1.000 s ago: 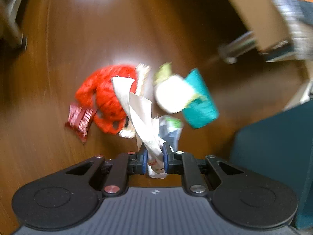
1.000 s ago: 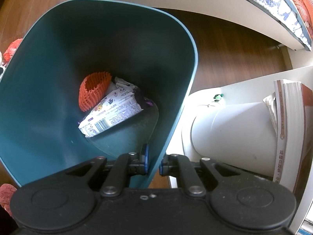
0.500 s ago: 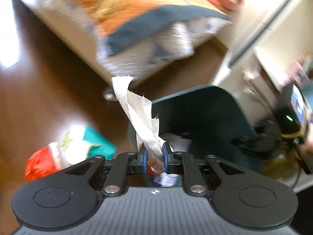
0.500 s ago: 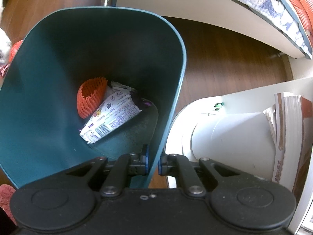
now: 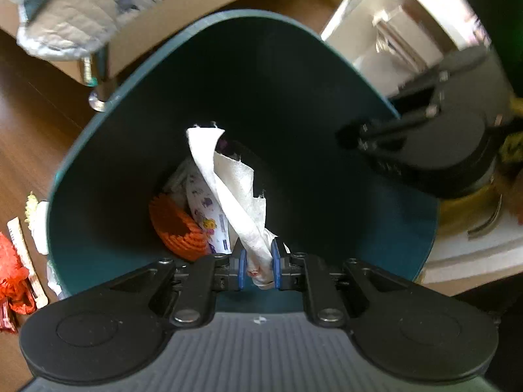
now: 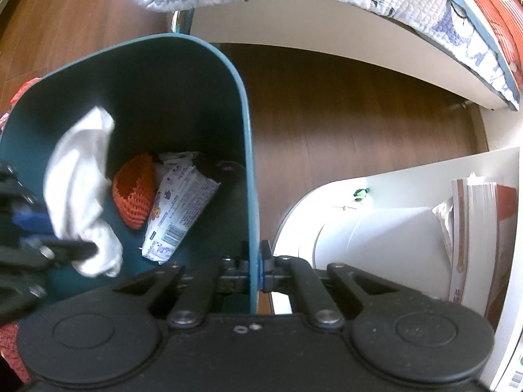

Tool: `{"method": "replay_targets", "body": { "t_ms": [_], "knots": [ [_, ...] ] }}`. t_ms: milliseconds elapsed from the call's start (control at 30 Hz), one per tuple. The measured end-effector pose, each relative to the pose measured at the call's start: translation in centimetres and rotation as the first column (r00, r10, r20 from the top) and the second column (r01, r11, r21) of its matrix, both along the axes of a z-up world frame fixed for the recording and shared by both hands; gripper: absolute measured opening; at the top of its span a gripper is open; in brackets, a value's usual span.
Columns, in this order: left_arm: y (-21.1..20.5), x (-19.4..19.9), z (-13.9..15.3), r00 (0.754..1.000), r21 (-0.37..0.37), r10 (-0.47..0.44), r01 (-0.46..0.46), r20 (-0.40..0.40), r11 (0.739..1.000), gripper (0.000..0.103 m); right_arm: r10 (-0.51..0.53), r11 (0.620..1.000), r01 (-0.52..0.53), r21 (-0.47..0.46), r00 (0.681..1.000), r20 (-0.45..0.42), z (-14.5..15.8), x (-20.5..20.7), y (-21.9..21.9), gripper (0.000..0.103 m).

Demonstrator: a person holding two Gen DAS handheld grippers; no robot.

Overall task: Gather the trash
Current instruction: 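Carry the white paper into the teal wastebasket and open the left gripper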

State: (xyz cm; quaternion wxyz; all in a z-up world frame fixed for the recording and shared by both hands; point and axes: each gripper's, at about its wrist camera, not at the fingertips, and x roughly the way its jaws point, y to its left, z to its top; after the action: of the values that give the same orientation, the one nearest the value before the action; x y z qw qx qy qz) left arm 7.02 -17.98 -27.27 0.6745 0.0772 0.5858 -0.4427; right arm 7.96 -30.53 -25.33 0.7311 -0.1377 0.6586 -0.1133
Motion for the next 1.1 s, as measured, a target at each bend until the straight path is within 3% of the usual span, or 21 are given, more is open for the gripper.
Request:
{"method": "replay_targets", "body": {
  "t_ms": [367,467,533,567,867,1100],
  "knots": [
    [-1.0,-0.9,-1.8,0.999,0.049,-0.042,0.042,-0.010,0.998,0.018,-0.037,0.999,0.037,0.010,0.999,-0.011,0.4,0.2,0.0,0.002],
    [-1.0,-0.9,-1.8,0.999,0.028,-0.038,0.039,-0.017,0.999,0.033,-0.043,0.999,0.044,0.011,0.999,-0.013,0.4,0.1,0.0,0.002],
    [-0.8,-0.9,-1.6,0.999,0.011,-0.033,0.033,-0.009,0.999,0.066,-0.053,0.998,0.053,0.016,0.999,-0.013,0.4,0.2,-0.2,0.002],
    [-0.6,-1.0,-1.5,1.000,0.000,-0.028,0.028,0.001,1.000,0.070,-0.057,0.998,0.058,0.017,0.998,-0.013,0.4,0.1,-0.3,0.002],
    [2.6,-0.8,1.3,0.999,-0.058,-0.005,0.008,0.048,0.998,0.071,-0.093,0.995,0.093,0.031,0.996,-0.019,0.0,0.8,-1.1,0.002],
    [8.1,0.5,3.8,0.981,-0.064,0.124,-0.115,0.152,0.991,0.071,-0.115,0.992,0.116,0.040,0.993,-0.022,0.0,1.1,-1.5,0.002]
  ]
}}
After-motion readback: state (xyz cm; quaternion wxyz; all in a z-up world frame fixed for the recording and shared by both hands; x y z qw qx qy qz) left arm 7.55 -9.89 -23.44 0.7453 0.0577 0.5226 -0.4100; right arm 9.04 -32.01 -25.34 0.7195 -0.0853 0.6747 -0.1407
